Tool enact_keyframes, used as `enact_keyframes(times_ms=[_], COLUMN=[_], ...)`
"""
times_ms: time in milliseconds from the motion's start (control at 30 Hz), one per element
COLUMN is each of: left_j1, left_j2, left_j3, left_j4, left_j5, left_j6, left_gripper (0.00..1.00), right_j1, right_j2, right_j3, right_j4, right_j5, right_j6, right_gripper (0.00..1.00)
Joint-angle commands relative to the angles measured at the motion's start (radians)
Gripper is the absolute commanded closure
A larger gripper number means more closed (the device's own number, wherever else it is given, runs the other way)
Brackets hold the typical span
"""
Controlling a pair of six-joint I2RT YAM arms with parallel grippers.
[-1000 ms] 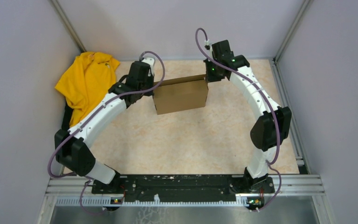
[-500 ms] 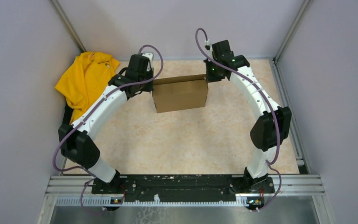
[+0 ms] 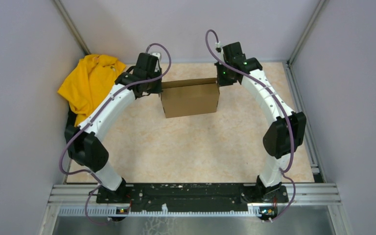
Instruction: Fold the paper box
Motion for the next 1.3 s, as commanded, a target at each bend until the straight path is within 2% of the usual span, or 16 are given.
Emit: enact_keyframes(times_ms=[0, 333, 633, 1267], left_j1=[-0.015, -0.01, -0.008, -0.022], left_j2=[0.025, 0.084, 0.115, -0.003], left_j3=[0.059, 0.176, 0.191, -0.033], left_j4=[0.001, -0.059, -0.057, 0.095], left_j5=[0.116, 0.15, 0.193, 0.12], left_j6=[-0.055, -0.084, -0.11, -0.122], left_gripper=[0.96, 0.94, 0.94, 0.99], right_j1=[0.016, 0.016, 0.016, 0.016], right_j2=[-0.014, -0.034, -0.052, -0.075], right_j3=[-0.03, -0.069, -0.1, -0.131], right_j4=[-0.062, -0.036, -0.019, 0.003], right_j5=[-0.049, -0.051, -0.053, -0.053], right_j6=[0.001, 0.02, 0.025, 0.029], right_gripper=[1.0, 1.0, 1.0, 1.0])
